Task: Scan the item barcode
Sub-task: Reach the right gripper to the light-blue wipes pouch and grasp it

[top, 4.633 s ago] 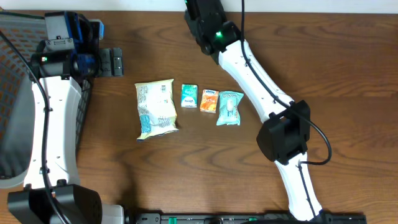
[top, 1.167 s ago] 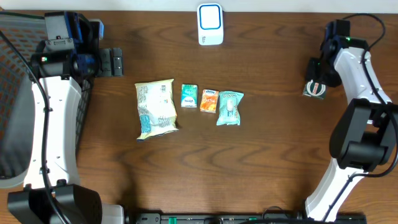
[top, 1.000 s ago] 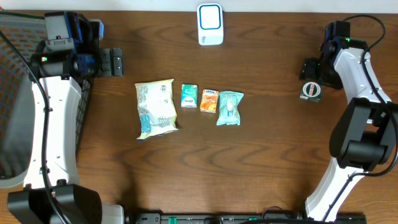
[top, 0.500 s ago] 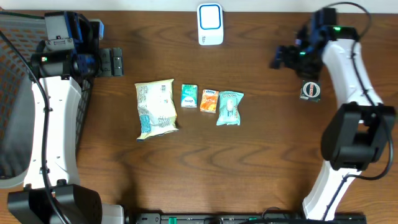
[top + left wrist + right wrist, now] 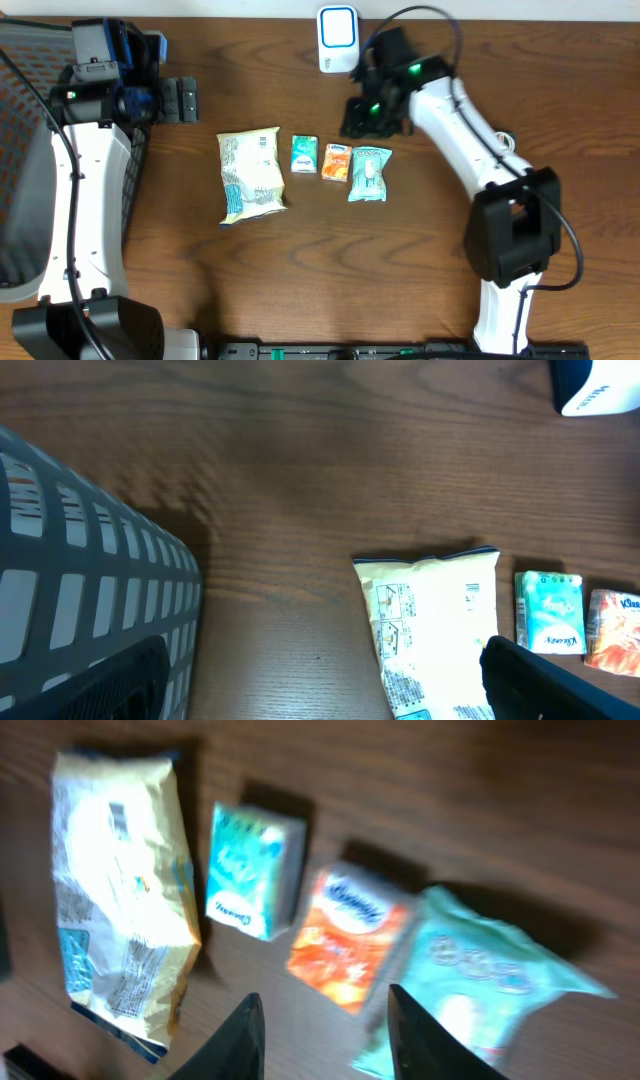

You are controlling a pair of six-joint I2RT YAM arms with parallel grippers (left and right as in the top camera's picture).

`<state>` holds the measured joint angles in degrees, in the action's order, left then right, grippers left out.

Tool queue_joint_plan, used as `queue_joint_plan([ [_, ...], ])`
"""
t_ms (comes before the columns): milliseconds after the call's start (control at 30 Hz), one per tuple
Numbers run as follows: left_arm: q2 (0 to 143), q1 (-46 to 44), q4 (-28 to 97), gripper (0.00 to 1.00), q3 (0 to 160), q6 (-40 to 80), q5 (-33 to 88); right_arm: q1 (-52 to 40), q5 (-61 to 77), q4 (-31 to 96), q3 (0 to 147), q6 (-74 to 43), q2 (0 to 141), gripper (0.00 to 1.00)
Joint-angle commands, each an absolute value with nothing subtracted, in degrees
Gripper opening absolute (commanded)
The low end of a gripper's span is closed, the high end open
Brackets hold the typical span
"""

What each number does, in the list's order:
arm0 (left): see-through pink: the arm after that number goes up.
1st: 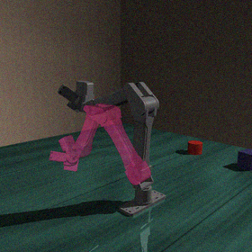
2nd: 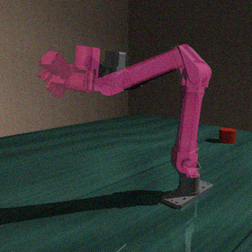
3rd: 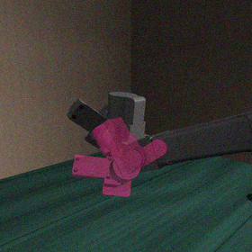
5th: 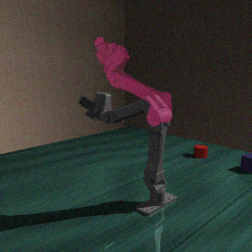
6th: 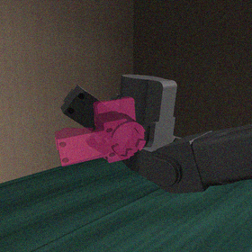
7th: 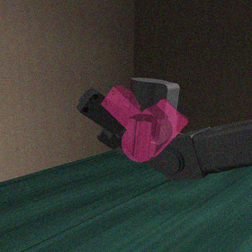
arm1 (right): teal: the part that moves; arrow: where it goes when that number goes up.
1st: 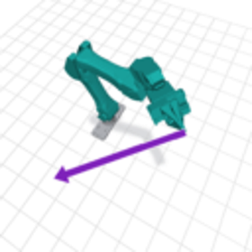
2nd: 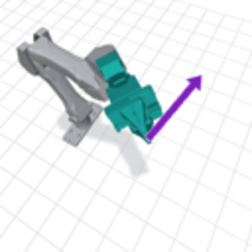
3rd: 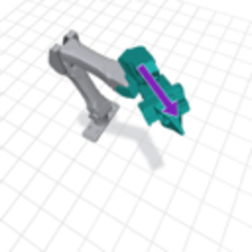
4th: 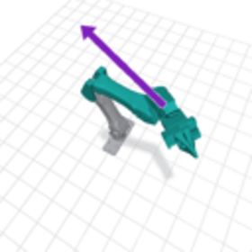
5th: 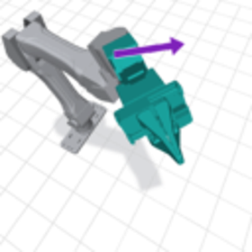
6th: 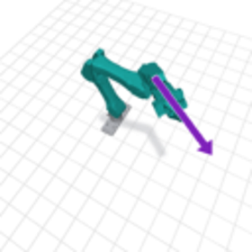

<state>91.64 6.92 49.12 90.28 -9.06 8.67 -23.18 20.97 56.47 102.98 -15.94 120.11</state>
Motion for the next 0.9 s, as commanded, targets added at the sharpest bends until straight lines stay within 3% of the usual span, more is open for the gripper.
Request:
queue_joint_plan([
  [0, 91.7, 6.8, 49.3, 0.98, 91.0, -9.8, 8.3, -25.6, 18.9, 55.2, 99.9, -19.5, 119.3, 0.32],
  [233, 91.7, 6.8, 49.3, 0.98, 91.0, -9.8, 8.4, -30.1, 18.9, 54.2, 94.5, -18.6, 119.3, 0.32],
  [400, 91.7, 6.8, 49.3, 0.97, 91.0, -9.8, 8.4, -30.7, 14.8, 55.0, 90.7, -18.4, 119.3, 0.38],
  [467, 91.7, 6.8, 49.3, 0.98, 91.0, -9.8, 8.4, -29.9, 11.6, 56.4, 89.2, -18.4, 119.3, 0.41],
  [867, 91.7, 6.8, 49.3, 0.98, 91.0, -9.8, 8.4, -20.8, 5.9, 61.8, 88.5, -17.5, 119.2, 0.44],
])
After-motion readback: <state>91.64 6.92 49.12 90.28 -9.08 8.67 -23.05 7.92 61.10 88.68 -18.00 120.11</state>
